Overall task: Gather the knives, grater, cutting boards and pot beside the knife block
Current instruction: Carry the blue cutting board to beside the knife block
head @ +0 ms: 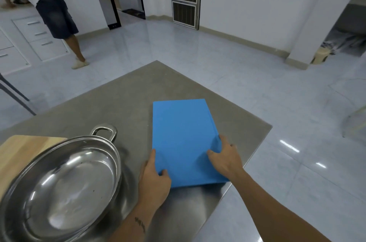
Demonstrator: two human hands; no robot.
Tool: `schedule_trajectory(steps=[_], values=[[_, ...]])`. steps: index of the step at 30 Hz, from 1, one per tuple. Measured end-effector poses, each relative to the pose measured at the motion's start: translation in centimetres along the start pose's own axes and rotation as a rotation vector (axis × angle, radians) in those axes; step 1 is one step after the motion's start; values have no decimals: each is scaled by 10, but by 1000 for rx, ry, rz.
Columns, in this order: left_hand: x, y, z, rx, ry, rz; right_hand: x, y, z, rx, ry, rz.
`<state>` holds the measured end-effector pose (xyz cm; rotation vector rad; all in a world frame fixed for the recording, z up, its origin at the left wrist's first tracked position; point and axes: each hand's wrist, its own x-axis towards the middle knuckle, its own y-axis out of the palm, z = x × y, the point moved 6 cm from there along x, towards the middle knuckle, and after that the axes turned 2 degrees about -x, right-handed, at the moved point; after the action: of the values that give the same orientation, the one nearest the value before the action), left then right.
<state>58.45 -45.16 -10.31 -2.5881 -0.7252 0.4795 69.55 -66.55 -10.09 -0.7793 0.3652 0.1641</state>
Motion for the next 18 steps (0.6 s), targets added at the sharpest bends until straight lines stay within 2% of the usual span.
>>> schedule_trajectory(steps=[5,10,14,18], values=[[-9,-28,-21,42,138,-64,-26,-9,14,54,-67,-72],[-25,-81,-42,54,254,-200,-60,-27,76,44,-232,-134],[-47,-153,-40,30,267,-299,-103,-10,135,23,-372,-140],[-79,-251,-11,36,256,-414,-167,47,188,24,-471,-86]])
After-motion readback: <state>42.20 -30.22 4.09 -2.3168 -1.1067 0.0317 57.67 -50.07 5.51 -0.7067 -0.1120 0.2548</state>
